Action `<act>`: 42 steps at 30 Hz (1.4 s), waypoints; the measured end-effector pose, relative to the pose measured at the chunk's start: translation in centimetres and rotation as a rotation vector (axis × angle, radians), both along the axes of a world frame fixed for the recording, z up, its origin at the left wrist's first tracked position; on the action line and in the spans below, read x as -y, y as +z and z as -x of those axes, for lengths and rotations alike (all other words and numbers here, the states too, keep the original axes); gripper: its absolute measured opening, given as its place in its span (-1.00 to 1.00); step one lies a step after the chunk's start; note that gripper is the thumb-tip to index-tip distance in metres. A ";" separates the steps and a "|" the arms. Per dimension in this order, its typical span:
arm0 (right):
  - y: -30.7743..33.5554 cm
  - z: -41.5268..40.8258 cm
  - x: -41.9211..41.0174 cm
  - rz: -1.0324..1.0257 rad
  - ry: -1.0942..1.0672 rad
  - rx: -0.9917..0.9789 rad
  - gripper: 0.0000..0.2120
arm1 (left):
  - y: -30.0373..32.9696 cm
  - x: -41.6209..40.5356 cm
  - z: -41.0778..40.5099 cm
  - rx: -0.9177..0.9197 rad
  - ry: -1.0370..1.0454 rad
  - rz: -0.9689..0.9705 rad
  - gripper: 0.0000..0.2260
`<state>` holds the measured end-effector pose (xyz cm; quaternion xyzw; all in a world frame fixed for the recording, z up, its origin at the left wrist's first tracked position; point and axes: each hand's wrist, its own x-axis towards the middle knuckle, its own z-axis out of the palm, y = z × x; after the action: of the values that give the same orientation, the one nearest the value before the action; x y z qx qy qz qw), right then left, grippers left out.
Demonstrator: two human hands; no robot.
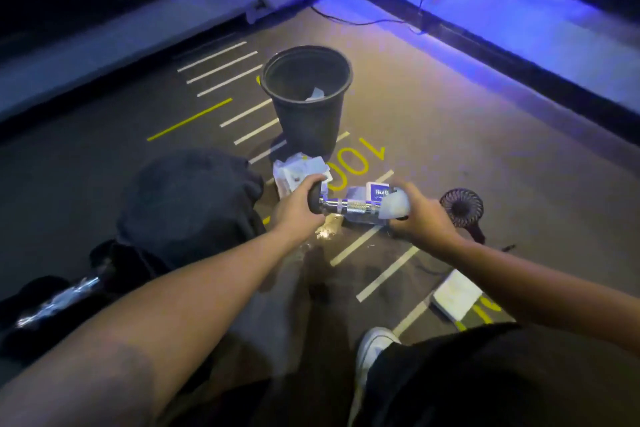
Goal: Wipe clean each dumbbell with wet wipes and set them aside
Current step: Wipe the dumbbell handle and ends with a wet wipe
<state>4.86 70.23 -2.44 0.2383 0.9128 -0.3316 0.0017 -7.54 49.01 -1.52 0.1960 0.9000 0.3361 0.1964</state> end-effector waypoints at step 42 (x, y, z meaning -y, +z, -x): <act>-13.2 2.1 -5.9 0.098 -0.253 -0.021 -0.40 | -11.8 -10.0 4.4 0.206 -0.092 -0.009 -0.20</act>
<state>2.79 76.10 -15.62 0.3477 0.8582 -0.3756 -0.0380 -11.94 59.00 -13.32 0.2027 0.8635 0.3493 0.3020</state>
